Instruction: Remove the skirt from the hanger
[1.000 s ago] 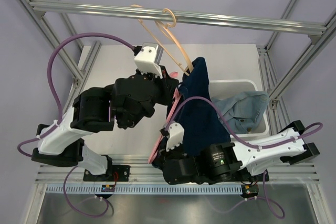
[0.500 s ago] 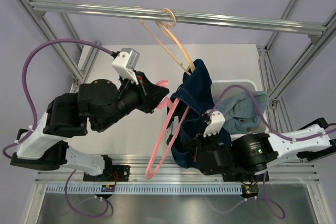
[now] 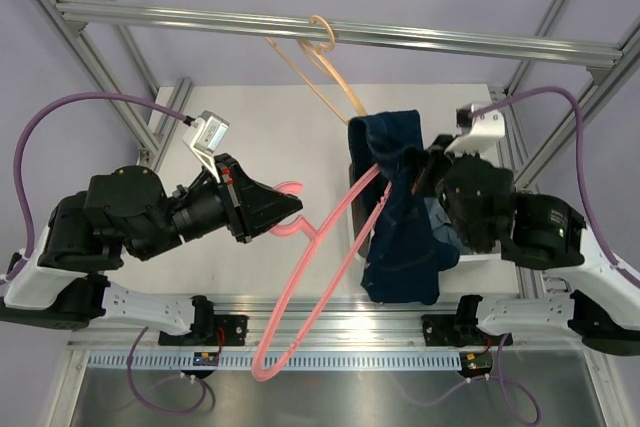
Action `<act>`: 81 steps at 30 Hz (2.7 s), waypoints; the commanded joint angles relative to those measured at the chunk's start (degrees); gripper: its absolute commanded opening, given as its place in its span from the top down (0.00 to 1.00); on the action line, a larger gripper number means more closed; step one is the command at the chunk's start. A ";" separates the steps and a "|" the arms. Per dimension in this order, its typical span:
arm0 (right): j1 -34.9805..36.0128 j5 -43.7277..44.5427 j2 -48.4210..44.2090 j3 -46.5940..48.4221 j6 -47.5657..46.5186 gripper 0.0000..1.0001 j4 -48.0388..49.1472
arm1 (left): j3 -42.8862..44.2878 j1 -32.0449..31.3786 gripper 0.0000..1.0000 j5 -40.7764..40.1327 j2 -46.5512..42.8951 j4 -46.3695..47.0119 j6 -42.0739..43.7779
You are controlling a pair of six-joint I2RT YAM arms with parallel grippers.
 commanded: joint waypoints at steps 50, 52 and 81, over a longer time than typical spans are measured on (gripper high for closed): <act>-28.14 -31.29 2.72 34.97 -49.09 1.00 30.02 | -8.44 -0.81 1.00 -13.92 -6.00 -11.30 -5.92; -28.14 -29.62 1.41 34.17 -49.53 1.00 28.71 | -8.71 -0.90 1.00 -13.92 -6.00 -10.95 -5.83; -28.05 -36.65 -4.31 12.03 -27.67 1.00 24.40 | -6.42 -0.90 1.00 -14.27 -4.50 -12.27 -5.83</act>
